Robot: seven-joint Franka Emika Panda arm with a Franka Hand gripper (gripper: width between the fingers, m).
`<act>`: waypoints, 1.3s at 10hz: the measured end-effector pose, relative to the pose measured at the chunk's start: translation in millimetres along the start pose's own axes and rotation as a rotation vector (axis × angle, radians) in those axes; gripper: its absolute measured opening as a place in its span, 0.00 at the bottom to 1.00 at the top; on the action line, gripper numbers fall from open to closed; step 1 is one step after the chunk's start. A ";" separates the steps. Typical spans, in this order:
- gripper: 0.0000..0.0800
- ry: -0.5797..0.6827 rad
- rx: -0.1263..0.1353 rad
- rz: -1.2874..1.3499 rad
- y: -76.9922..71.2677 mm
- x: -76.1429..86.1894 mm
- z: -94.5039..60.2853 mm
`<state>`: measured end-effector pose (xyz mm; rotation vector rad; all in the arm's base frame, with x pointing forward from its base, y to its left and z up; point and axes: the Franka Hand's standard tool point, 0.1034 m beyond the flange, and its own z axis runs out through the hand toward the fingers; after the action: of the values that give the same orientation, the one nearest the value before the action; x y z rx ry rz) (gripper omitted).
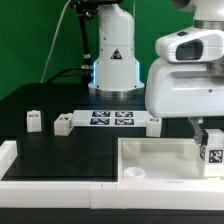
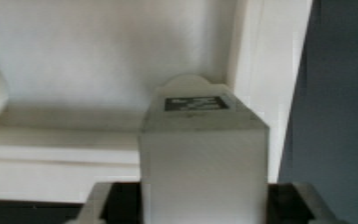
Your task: Assemble one leg
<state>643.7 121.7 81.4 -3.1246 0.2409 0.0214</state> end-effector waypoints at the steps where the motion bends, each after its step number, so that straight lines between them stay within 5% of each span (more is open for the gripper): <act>1: 0.36 0.003 -0.006 0.157 0.3 0.1 0.0; 4: 0.36 0.013 -0.018 0.617 2.8 0.5 0.0; 8: 0.36 -0.003 0.002 0.846 5.1 1.0 0.4; 10: 0.73 -0.002 0.003 0.729 4.0 1.0 0.3; 13: 0.80 -0.004 0.007 0.437 -6.3 -3.0 0.8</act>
Offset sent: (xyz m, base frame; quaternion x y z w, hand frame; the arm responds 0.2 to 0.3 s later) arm -0.0039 -0.0132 -0.0061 -0.0423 0.0314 0.4121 0.9096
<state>641.7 128.4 80.8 -2.9941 0.9121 0.0294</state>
